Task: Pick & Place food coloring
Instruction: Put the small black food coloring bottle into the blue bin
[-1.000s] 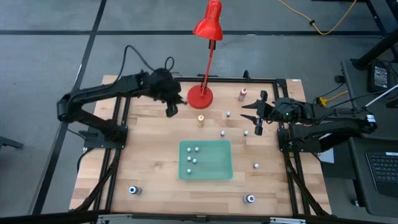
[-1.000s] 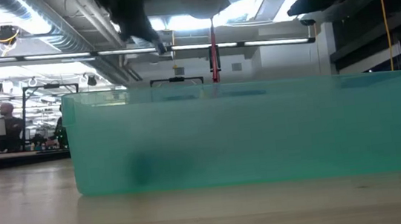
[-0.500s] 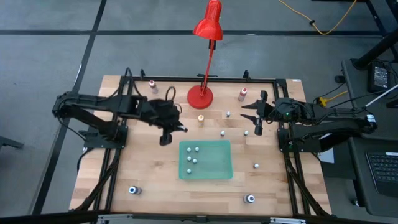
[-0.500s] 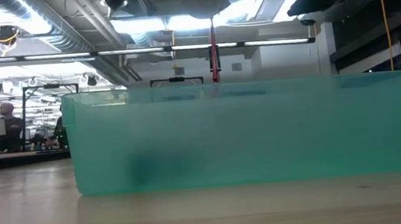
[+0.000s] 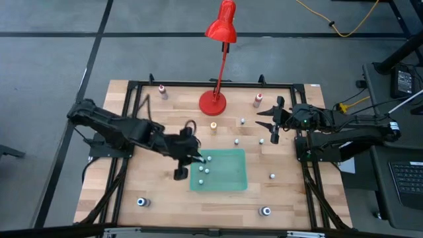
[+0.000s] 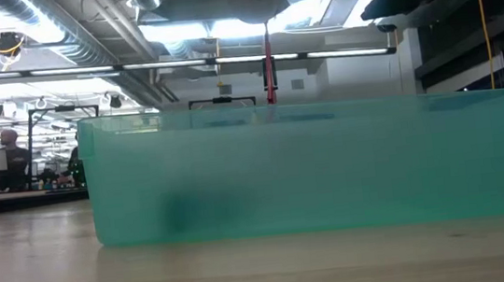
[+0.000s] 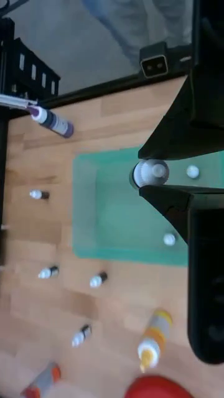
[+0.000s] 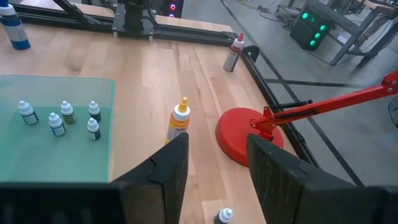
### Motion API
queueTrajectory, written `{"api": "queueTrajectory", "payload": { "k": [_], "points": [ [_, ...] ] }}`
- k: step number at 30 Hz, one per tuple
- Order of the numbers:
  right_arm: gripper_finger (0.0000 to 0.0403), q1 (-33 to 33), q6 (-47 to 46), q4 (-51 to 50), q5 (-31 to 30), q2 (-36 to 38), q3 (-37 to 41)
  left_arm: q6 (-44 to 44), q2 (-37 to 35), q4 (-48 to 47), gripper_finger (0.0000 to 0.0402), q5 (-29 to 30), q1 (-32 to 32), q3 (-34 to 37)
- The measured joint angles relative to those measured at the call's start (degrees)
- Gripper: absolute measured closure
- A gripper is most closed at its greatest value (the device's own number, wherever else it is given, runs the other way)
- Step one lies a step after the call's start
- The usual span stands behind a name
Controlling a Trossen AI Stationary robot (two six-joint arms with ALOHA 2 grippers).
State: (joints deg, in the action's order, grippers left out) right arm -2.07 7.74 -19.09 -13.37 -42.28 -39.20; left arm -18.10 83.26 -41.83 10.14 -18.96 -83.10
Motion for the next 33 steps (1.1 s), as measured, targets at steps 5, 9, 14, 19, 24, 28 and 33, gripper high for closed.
{"api": "queueTrajectory", "payload": {
  "k": [5, 9, 14, 19, 24, 28, 33],
  "points": [
    [0.0240, 0.0, 0.1, 0.0, 0.0, 0.0, 0.0, -2.0, 5.6, 0.1, 0.0353, 0.1, -1.6, -4.2],
    [0.0240, 0.0, 0.0, 0.0, 0.0, 0.0, 0.0, -2.3, 8.7, 0.7, 0.0353, 0.1, -2.5, -5.8],
    [0.0240, 0.0, 0.1, -0.1, 0.0, 0.0, 0.0, -6.3, 12.5, 0.4, 0.0353, -0.2, -2.5, -5.8],
    [0.0240, 0.0, 0.2, -0.1, 0.1, 0.0, 0.0, -8.4, 16.5, 0.5, 0.0353, 0.5, -3.2, -5.8],
    [0.0240, 0.0, 0.2, -0.1, 0.1, 0.0, 0.0, -11.3, 20.0, 0.4, 0.0353, 1.3, -3.0, -5.8],
    [0.0240, 0.0, 0.3, -0.1, 0.1, 0.0, 0.0, -12.3, 22.9, -0.2, 0.0352, 2.4, -3.1, -5.8],
    [0.0240, 0.0, 0.4, -0.1, 0.1, 0.0, 0.0, -12.9, 26.4, -0.6, 0.0352, 1.4, -2.6, -5.7]
  ]
}}
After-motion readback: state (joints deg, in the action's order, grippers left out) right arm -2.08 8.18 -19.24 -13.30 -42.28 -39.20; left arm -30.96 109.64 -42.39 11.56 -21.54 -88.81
